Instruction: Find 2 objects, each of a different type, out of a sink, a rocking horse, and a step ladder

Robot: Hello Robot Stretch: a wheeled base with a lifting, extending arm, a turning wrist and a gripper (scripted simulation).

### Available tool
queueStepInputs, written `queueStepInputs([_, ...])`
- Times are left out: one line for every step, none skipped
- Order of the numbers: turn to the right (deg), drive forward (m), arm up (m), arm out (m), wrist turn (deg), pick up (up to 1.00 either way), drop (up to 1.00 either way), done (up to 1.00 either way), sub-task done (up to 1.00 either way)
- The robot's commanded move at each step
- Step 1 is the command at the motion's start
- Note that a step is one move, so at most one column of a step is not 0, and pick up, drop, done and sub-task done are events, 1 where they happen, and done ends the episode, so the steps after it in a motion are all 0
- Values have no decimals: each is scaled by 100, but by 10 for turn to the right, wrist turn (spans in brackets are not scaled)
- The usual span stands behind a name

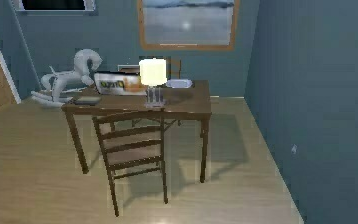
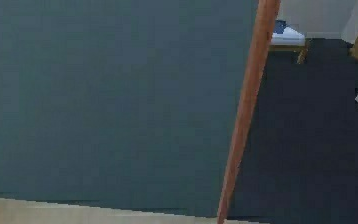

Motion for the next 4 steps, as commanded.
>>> queueStepInputs([0, 35, 0, 0, 0, 0, 0, 0, 0])
queueStepInputs([-330, 0, 0, 0, 0, 0, 0, 0, 0])
queueStepInputs([0, 20, 0, 0, 0, 0, 0, 0, 0])
queueStepInputs([-180, 0, 0, 0, 0, 0, 0, 0, 0])
